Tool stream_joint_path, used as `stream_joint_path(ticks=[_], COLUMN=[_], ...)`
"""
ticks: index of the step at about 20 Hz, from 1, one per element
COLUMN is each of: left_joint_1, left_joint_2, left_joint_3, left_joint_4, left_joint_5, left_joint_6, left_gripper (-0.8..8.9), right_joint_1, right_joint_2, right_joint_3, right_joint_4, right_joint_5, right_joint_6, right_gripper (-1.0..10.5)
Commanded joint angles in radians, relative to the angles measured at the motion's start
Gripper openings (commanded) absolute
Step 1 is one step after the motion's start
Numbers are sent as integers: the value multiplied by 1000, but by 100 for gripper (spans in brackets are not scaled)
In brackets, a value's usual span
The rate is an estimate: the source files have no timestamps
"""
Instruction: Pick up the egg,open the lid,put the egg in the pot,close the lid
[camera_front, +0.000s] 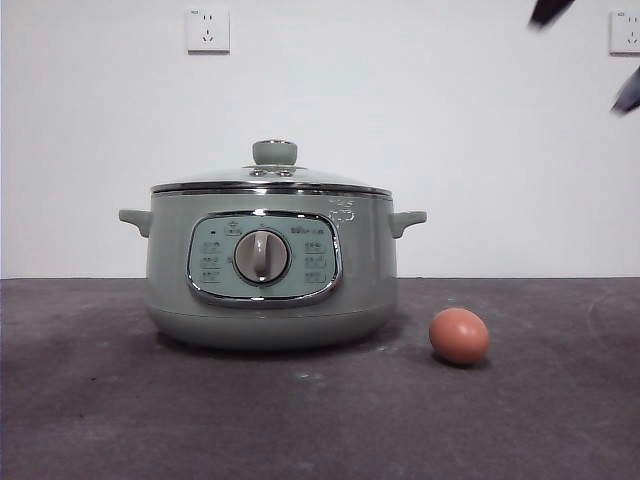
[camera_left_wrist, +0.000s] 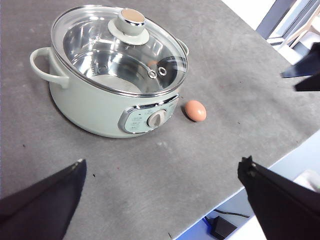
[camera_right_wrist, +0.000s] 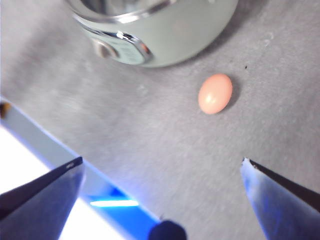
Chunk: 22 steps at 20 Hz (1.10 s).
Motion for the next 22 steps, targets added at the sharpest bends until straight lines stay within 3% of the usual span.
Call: stream_joint_path(ticks=[1,3,8,16,21,22], left_joint_1=[0,0,0,0,0,0], left_joint_2=[-2,-2,-2,-2,3,3], left_joint_3=[3,3,3,3,3,3], left_joint_4=[2,2,2,2,2,2], left_joint_5=[0,0,0,-1,-1,-1], left_joint_6=[-3,-2,-2,-2,-2,-2], left_gripper=[664,664,664,664,664,664], right_joint_1=[45,76,126,149,153,153], right_joint_2=[97,187,388,610,661,662], right_joint_3=[0,0,0,0,0,0], right_joint_4=[59,124,269,401,441,441], right_joint_5=[51,128,208,270,270,270], right_joint_6=[16,26,50,50,50,50], right_gripper=[563,563,562,552,434,335])
